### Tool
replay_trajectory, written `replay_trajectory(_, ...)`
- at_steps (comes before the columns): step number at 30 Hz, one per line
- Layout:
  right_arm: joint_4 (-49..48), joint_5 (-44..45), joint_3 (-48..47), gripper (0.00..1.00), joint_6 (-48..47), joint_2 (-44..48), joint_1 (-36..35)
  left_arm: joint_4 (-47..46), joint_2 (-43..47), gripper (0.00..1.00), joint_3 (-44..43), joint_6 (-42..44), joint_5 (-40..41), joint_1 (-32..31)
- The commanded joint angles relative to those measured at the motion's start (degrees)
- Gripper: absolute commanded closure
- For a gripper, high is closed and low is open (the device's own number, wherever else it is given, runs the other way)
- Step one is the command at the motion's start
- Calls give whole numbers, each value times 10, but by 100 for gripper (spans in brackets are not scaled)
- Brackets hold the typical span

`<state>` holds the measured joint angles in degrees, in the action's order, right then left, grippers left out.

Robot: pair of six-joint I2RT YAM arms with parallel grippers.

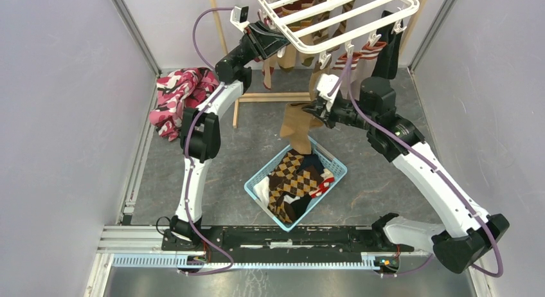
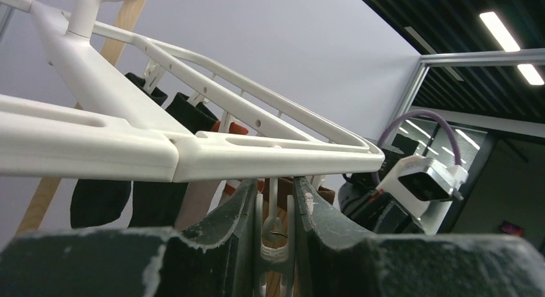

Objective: Clip the socks to the hanger
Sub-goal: Clamp the sock onto the hanger.

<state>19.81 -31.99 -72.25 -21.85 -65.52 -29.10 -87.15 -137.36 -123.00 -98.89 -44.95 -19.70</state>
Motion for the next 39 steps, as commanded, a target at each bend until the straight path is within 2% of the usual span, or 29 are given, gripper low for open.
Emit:
replay_trajectory(1, -13, 140, -56, 100, 34, -13, -67, -124, 25, 88, 7, -4, 18, 1)
replay_trajectory(8, -36, 303, -98, 100, 64, -68, -149, -124, 27, 88, 8, -2, 20, -2)
replay_trajectory(17, -57, 452, -175, 100, 94, -148, -165, -124, 31, 88, 11, 1, 20, -3)
replay_trajectory(28, -40, 492, -225, 100, 133, -204, -164, -124, 34, 88, 14, 8, 20, -10)
replay_trajectory(33, -13, 482, -249, 100, 155, -231, -151, -124, 33, 88, 14, 9, 20, -11)
replay_trajectory(39, -20, 470, -235, 100, 172, -240, -128, -124, 33, 88, 12, 9, 20, -11)
